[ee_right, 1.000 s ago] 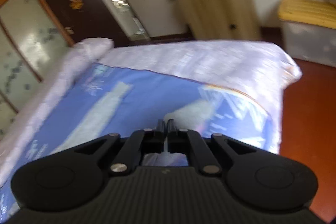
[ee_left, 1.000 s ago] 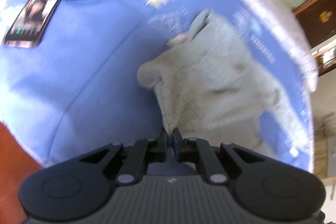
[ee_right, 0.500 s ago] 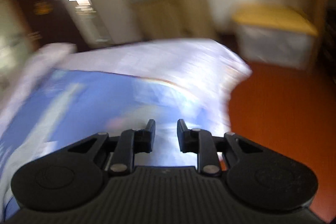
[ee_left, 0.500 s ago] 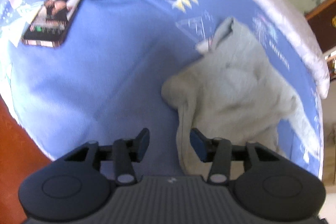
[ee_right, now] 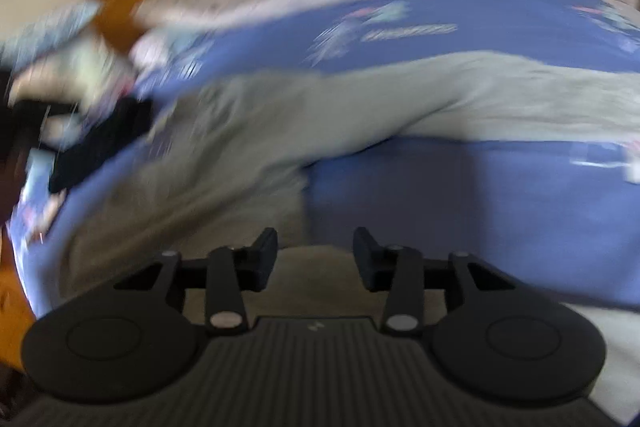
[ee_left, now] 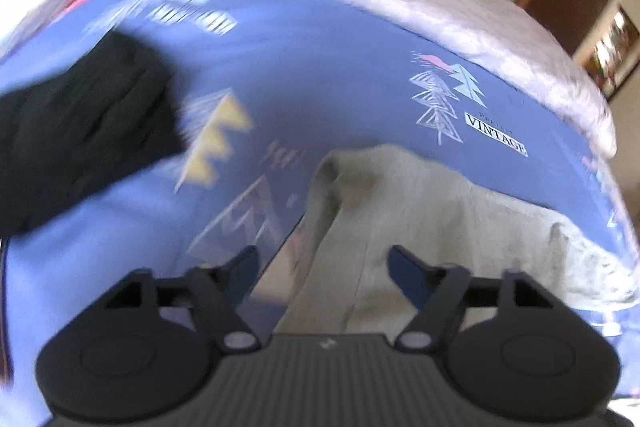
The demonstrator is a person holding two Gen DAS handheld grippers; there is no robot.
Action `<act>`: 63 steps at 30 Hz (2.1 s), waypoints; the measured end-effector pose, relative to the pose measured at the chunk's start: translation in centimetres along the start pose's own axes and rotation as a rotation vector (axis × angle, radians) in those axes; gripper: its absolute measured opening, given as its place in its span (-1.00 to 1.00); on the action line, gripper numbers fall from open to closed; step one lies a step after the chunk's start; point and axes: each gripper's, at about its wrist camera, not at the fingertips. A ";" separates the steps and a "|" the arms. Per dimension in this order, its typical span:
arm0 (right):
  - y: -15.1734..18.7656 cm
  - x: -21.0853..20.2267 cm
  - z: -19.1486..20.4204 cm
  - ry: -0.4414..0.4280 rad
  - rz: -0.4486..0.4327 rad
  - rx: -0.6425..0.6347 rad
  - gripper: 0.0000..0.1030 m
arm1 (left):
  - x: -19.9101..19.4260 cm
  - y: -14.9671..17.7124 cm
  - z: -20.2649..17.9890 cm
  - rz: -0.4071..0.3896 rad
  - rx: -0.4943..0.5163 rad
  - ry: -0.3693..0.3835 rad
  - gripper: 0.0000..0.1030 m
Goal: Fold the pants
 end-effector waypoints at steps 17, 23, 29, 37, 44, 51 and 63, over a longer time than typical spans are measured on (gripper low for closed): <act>1.0 0.5 0.1 -0.021 -0.031 0.066 0.14 | 10.8 -7.3 -0.8 -0.046 -0.067 -0.290 -0.89; 2.1 0.7 -0.2 -0.028 -0.056 0.062 0.18 | 10.7 -5.0 -1.5 0.002 0.033 -0.316 0.37; 2.0 -0.8 -0.3 -0.044 -0.088 0.123 0.19 | 3.4 -1.5 3.5 0.022 -0.020 -0.166 0.42; 3.4 -4.7 1.2 -0.072 -0.149 0.125 0.21 | -4.7 6.4 10.7 0.068 -0.204 0.014 0.62; 4.9 -6.0 3.1 -0.078 -0.136 0.115 0.21 | -3.3 11.5 11.8 0.221 -0.394 0.174 0.72; 5.6 -7.9 3.8 -0.027 -0.168 0.117 0.21 | 0.7 12.8 9.7 0.329 -0.475 0.229 -0.84; 8.1 -6.0 -0.8 0.050 -0.062 0.329 0.20 | -3.1 14.8 13.1 0.237 -0.492 0.056 -0.74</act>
Point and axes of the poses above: each gripper's, at about its wrist camera, not at the fingertips, and x roughly the way its jaws point, z to its left, y to its underside, and after that the axes turned 7 degrees about -y, right-handed
